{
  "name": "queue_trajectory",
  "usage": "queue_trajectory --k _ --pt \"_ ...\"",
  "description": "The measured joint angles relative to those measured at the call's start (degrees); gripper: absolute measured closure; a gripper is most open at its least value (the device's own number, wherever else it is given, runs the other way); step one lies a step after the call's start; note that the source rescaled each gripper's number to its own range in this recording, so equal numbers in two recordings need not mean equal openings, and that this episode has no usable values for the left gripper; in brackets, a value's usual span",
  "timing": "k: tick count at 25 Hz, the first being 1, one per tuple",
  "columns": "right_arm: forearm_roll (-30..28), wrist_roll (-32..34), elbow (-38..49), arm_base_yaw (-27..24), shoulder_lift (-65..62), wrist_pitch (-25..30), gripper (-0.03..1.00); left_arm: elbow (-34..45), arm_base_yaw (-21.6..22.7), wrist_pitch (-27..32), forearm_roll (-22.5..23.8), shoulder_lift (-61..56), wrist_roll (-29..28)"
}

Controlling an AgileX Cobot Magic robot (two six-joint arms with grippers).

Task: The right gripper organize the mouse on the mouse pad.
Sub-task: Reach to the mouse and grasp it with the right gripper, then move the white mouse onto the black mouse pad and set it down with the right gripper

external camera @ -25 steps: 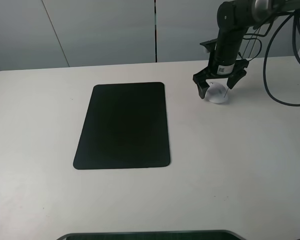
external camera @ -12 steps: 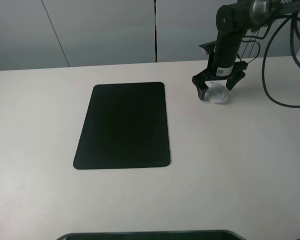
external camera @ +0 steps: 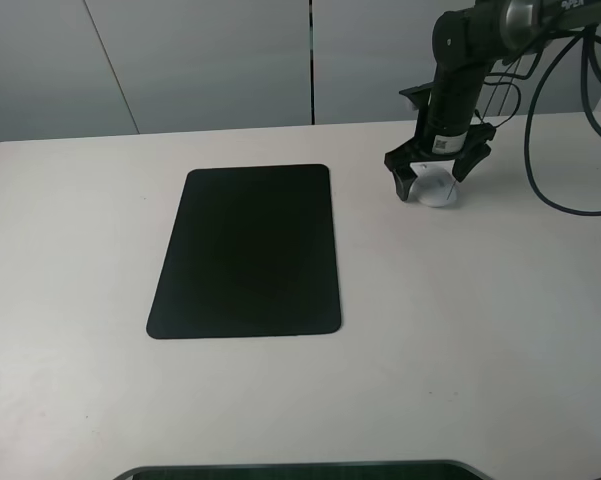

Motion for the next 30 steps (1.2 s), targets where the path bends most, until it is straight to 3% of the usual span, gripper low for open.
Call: queue_trajectory --k 3,4,5,6,8,9,30 --pt "0.0 0.0 0.0 0.0 0.1 0.0 -0.03 0.0 0.0 0.0 0.0 0.0 0.0" --pt "0.0 0.0 0.0 0.0 0.1 0.0 0.02 0.0 0.0 0.0 0.0 0.0 0.0" --pt "0.0 0.0 0.0 0.0 0.1 0.0 0.17 0.0 0.0 0.0 0.0 0.0 0.0" --pt "0.0 0.0 0.0 0.0 0.1 0.0 0.4 0.0 0.0 0.0 0.0 0.0 -0.1" --pt "0.0 0.0 0.0 0.0 0.1 0.0 0.92 0.0 0.0 0.0 0.0 0.0 -0.1" --pt "0.0 0.0 0.0 0.0 0.1 -0.1 0.96 0.0 0.0 0.0 0.0 0.0 -0.1" --pt "0.0 -1.6 0.0 0.0 0.1 -0.6 0.96 0.0 0.0 0.0 0.0 0.0 0.0"
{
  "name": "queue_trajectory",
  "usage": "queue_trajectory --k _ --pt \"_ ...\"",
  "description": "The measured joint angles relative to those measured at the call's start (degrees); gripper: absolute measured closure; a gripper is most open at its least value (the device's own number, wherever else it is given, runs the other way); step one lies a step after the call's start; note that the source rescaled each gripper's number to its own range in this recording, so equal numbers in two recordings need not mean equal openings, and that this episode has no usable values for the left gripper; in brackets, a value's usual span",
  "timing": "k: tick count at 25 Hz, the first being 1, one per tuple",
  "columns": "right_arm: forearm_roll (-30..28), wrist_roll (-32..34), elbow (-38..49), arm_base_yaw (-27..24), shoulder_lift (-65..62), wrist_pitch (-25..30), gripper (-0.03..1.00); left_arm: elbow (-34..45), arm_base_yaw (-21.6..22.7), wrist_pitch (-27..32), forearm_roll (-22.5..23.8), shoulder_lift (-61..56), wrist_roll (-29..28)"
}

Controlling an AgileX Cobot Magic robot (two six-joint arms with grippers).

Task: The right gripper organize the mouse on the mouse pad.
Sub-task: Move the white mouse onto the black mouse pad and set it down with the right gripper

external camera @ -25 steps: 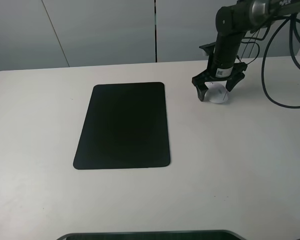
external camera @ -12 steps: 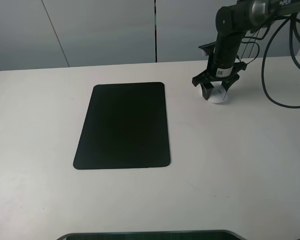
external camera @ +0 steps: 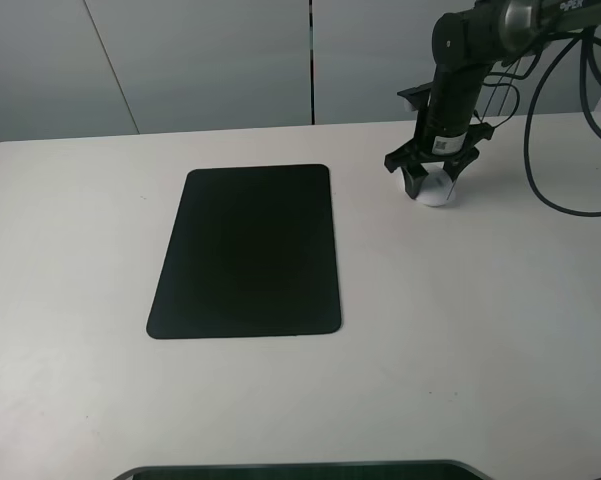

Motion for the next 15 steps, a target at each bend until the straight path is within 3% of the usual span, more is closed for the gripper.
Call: queue_trajectory --k 15 --pt "0.0 -0.2 0.0 0.0 -9.6 6.3 0.97 0.0 0.0 0.0 0.0 0.0 0.0"
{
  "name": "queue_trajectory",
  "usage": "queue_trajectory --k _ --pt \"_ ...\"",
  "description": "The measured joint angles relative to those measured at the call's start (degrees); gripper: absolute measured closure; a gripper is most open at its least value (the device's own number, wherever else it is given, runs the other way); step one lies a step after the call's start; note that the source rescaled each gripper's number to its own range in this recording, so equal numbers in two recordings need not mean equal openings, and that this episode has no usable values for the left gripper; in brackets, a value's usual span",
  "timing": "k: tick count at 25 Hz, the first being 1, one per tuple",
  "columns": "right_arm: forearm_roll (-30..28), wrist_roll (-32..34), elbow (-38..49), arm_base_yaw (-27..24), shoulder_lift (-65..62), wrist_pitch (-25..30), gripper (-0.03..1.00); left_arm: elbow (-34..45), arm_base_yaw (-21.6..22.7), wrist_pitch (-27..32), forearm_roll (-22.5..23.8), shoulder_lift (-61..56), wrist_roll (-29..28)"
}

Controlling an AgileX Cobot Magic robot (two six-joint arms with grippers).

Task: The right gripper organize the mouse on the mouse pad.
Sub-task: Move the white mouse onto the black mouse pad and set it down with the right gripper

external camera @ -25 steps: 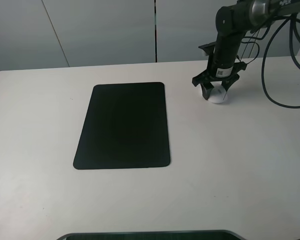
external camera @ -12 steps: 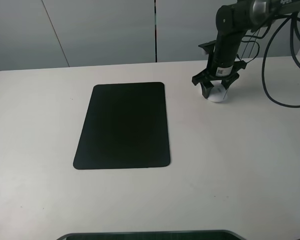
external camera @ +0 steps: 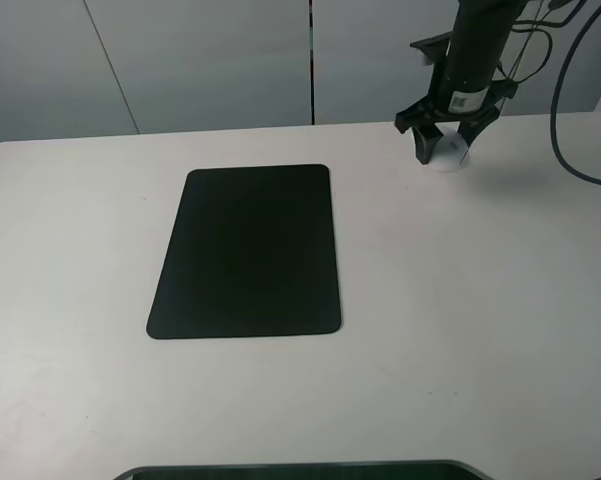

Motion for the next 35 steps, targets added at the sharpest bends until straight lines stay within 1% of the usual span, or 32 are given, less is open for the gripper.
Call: queue_trajectory --k 5,8,13,22,27,30,35 --pt "-0.6 -0.1 0.0 0.8 -2.3 2.7 0.97 0.0 0.0 0.0 0.0 0.0 0.0" --pt "-1.6 -0.2 0.0 2.4 -2.6 3.1 0.97 0.0 0.0 0.0 0.0 0.0 0.0" --pt "-1.5 -0.2 0.0 6.4 -2.6 3.3 0.97 0.0 0.0 0.0 0.0 0.0 0.0" --pt "3.2 -0.2 0.0 15.3 -2.6 3.2 0.97 0.0 0.0 0.0 0.0 0.0 0.0" --pt "5.8 0.2 -0.2 19.7 -2.6 1.5 0.97 0.0 0.0 0.0 0.0 0.0 0.0" --pt "7.5 1.7 -2.8 22.1 -1.8 1.5 0.97 0.0 0.0 0.0 0.0 0.0 0.0" --pt "9.2 5.5 -11.2 25.7 3.0 4.7 0.97 0.0 0.0 0.0 0.0 0.0 0.0"
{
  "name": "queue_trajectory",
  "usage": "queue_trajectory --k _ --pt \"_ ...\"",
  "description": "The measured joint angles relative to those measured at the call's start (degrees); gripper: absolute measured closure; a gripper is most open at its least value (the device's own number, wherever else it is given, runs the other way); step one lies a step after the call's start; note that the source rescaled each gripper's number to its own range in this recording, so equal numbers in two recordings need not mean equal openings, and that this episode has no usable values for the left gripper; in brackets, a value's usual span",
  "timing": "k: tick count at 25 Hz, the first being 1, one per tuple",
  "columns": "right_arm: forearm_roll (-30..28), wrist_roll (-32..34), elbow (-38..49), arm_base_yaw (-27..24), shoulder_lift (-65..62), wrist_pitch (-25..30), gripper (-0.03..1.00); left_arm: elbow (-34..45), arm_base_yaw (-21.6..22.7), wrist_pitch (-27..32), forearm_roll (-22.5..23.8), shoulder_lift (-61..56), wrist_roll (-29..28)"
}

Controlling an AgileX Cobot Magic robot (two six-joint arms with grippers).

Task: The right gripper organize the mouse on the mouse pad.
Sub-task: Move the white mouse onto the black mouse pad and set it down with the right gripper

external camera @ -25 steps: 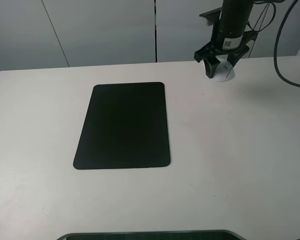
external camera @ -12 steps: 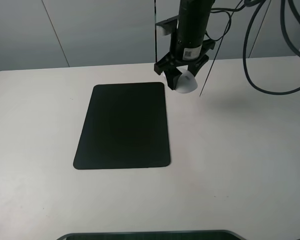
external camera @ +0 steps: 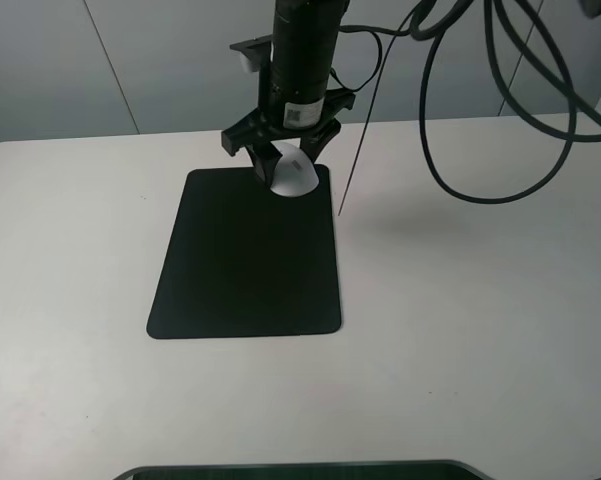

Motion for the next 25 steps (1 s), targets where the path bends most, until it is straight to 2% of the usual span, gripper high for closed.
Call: queue_trajectory --k 6,14,21,25 --pt "1.2 6.4 -9.2 3.8 6.4 2.1 0.97 0.0 0.0 0.0 0.0 0.0 0.0" --pt "1.1 17.0 -11.0 6.2 10.2 2.3 0.97 0.0 0.0 0.0 0.0 0.0 0.0" --pt "-2.2 24.4 -11.0 6.2 12.9 2.4 0.97 0.0 0.0 0.0 0.1 0.0 0.0" --pt "-7.0 29.0 -11.0 6.2 14.1 2.3 0.97 0.0 0.0 0.0 0.1 0.0 0.0"
